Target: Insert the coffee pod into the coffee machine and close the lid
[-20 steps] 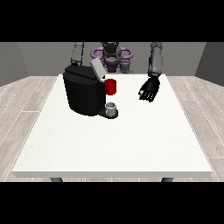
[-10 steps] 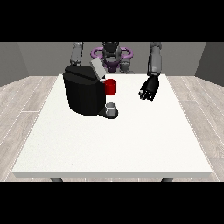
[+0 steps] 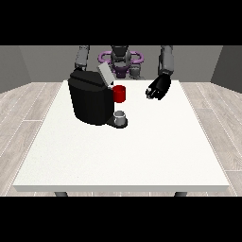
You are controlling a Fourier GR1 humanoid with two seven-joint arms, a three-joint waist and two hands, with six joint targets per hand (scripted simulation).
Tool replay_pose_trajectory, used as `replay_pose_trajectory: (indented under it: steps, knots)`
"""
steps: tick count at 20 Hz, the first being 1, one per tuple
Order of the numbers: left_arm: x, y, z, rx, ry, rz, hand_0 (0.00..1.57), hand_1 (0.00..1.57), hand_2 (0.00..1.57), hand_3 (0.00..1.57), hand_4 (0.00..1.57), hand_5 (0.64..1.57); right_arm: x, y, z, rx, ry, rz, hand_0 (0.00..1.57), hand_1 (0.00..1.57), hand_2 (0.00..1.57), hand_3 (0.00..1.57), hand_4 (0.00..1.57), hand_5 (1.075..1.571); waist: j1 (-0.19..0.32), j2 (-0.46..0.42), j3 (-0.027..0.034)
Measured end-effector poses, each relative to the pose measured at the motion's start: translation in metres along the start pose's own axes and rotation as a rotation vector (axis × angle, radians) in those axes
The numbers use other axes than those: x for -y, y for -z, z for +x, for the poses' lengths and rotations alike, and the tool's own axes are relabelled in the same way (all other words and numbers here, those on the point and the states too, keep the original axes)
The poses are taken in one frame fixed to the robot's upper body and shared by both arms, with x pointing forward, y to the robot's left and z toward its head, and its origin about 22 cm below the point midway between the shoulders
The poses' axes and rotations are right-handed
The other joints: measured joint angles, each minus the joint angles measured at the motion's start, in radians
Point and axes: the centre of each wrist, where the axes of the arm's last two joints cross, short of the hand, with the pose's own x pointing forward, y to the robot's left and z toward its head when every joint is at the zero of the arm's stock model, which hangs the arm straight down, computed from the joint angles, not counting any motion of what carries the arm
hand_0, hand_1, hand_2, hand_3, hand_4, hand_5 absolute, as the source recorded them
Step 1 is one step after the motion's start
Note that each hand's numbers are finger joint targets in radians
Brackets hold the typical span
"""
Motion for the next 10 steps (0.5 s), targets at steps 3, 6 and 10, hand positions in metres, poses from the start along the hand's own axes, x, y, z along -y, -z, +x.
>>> replay_pose_trajectory:
  steps: [3,6,10]
  knots:
    - [-0.012,0.009,0.017,0.026,-0.009,-0.036,1.4,1.4,1.39,1.33,0.54,1.571,0.001,-0.001,-0.009,-0.021,-0.003,-0.003,0.0,0.0,0.0,0.0,0.0,1.571,0.011,-0.034,0.0005]
    - [-0.031,0.017,0.035,0.057,-0.006,-0.046,1.4,1.4,1.4,1.34,0.6,1.571,0.0,-0.001,-0.015,-0.025,0.001,0.001,0.0,0.0,0.0,0.0,0.0,1.571,0.011,-0.05,0.0005]
    - [-0.047,0.024,0.056,0.067,-0.007,-0.061,1.34,1.34,1.37,1.35,0.56,1.571,0.002,-0.001,-0.017,-0.041,0.014,0.011,0.0,0.0,0.0,0.0,0.0,1.571,0.0,-0.086,0.0005]
